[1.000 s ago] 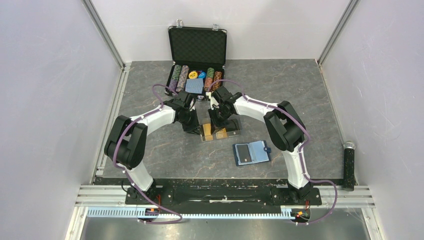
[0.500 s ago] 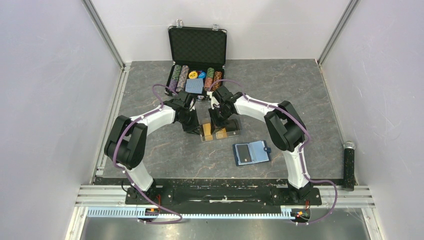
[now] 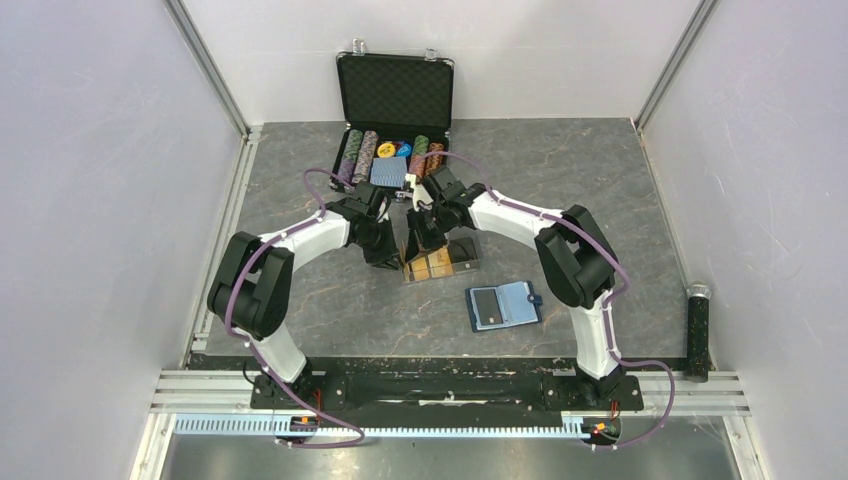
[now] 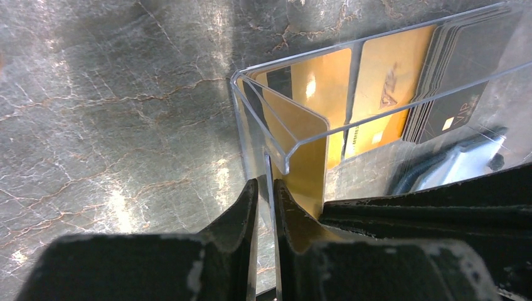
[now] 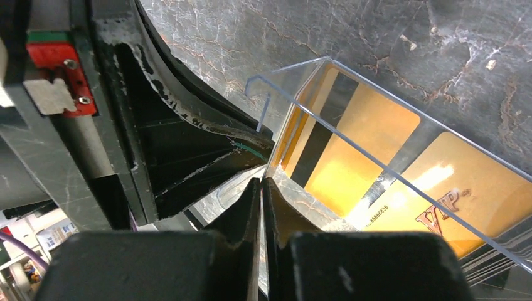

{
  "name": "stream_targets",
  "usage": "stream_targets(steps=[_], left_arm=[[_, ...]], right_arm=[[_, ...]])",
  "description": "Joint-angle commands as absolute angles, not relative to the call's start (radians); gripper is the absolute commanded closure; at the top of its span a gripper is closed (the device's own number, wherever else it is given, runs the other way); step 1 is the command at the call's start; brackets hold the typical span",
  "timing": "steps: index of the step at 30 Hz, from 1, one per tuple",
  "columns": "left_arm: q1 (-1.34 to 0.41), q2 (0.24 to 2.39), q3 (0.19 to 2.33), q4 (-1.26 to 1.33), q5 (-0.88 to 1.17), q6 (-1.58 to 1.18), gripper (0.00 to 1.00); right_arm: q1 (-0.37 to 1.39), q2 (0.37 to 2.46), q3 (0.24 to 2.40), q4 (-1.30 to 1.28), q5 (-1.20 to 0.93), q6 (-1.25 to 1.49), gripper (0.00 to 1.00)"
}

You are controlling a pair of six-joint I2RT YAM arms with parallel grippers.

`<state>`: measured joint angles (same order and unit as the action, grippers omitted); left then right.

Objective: Put the credit cards into the card holder
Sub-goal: Pick up the credit card from the storage box.

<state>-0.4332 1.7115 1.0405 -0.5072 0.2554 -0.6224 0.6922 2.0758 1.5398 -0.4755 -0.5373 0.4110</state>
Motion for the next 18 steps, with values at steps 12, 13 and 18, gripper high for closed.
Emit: stream_targets(steps=[12, 13, 18], left_arm=[[-0.445, 1.725, 1.006, -0.517, 0.239, -0.618, 0.92], [-0.447, 1.725, 1.006, -0.517, 0.239, -0.618, 0.92], [-0.446, 1.722, 1.002, -0.517, 0.239, -0.617, 0.92]], right_arm=[[0.698, 2.091, 1.548, -0.477, -0.461, 0.365, 0.74], [0.698, 2.096, 1.548, -0.476, -0.464, 0.364, 0.71], [0.698, 2.107, 1.549, -0.477, -0.471, 0.361, 0.56]])
